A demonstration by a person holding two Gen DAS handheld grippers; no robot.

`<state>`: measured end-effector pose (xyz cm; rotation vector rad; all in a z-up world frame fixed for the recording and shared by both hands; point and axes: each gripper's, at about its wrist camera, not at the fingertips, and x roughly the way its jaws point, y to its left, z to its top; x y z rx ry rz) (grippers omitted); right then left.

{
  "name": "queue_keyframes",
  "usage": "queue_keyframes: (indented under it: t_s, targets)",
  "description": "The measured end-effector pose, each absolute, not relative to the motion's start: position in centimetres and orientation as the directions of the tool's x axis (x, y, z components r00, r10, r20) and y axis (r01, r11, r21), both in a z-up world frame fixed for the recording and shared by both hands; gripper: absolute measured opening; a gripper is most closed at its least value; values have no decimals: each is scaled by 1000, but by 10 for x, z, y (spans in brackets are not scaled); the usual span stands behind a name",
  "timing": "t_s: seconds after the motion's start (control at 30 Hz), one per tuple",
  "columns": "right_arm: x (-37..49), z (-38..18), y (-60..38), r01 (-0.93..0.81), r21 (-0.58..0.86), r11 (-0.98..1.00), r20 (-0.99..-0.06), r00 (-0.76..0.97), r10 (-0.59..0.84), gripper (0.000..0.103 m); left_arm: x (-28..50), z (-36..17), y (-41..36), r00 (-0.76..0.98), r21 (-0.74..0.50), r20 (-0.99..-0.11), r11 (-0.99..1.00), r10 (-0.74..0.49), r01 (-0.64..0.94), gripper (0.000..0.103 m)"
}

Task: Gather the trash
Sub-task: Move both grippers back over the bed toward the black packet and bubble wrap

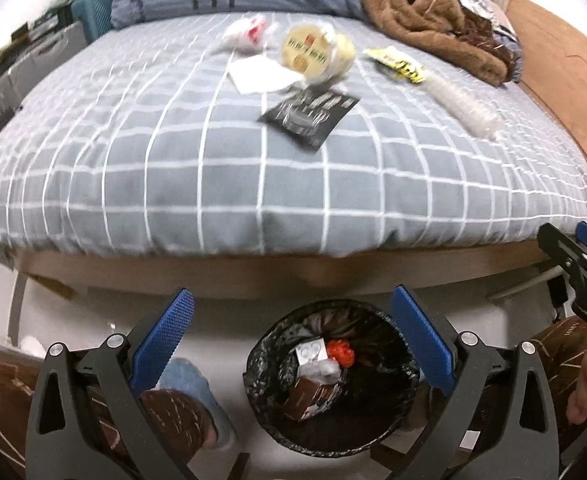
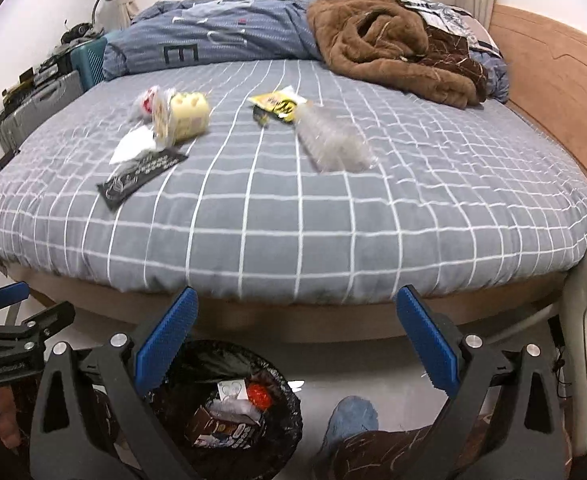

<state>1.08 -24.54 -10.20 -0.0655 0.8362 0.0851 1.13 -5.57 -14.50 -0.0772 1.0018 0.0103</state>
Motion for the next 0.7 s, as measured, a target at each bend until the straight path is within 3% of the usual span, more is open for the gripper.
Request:
queue_keyframes:
  t_s: [0.33,0.7]
  targets:
    - [36,-86,-264,-70,-9,997,-715,697,43,95,47,-101,-58,611,-87,-790,996,-55,-23,97]
    - [93,-86,-286,-38,34,999,-717,696,51,95,99,-99,-49,609,-97,-791,995,-61,-27,97]
